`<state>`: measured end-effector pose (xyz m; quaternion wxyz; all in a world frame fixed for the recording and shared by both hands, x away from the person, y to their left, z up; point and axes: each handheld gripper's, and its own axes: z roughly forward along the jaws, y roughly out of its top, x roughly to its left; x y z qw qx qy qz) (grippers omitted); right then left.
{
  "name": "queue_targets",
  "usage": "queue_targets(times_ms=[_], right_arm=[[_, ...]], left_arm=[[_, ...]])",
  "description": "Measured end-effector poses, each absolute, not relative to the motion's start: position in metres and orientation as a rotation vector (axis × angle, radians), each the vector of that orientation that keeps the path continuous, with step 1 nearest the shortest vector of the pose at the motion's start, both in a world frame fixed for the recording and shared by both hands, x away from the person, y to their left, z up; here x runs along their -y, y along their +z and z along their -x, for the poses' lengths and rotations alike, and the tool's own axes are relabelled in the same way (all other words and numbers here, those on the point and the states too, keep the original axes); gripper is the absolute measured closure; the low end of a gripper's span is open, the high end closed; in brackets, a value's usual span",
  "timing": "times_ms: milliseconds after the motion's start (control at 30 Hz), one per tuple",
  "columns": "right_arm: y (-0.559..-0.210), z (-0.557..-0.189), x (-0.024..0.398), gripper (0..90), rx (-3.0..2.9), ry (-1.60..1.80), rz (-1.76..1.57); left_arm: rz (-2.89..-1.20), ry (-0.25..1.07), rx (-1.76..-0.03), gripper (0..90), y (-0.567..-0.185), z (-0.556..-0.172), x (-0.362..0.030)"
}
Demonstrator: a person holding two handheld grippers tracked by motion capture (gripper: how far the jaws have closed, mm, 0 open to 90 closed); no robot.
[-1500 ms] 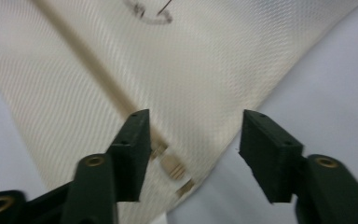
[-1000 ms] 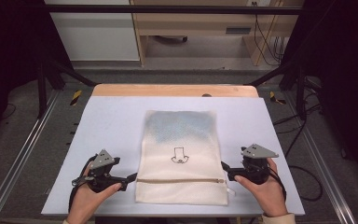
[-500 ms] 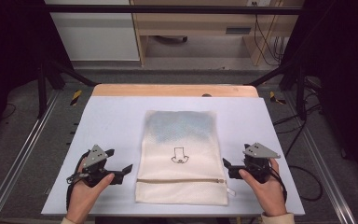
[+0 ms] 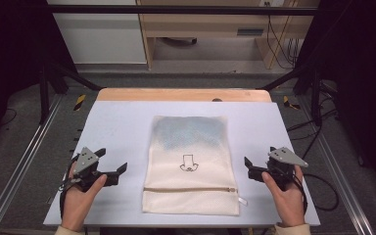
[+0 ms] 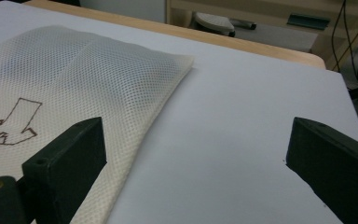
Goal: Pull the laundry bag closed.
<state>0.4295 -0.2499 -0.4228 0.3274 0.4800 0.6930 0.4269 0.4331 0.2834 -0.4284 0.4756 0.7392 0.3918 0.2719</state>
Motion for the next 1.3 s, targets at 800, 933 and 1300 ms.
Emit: queue_targets(times_ms=[800,933,1300], right_arm=[[-0.427,-0.428,0.288,4.9,-1.742,1.092,-1.344],[-0.429,-0.428,0.292,4.9,-1.747,1.082,-1.344],[-0.44,-0.429,0.298,5.1,-1.797,1.058,-1.364]], left_arm=[[-1.765,0.755,-1.028,5.4,-0.43,-0.443,-0.321],[-1.771,0.759,-1.046,5.4,-0.432,-0.446,-0.326],[-1.801,0.799,-1.094,5.7,-0.443,-0.456,-0.339]])
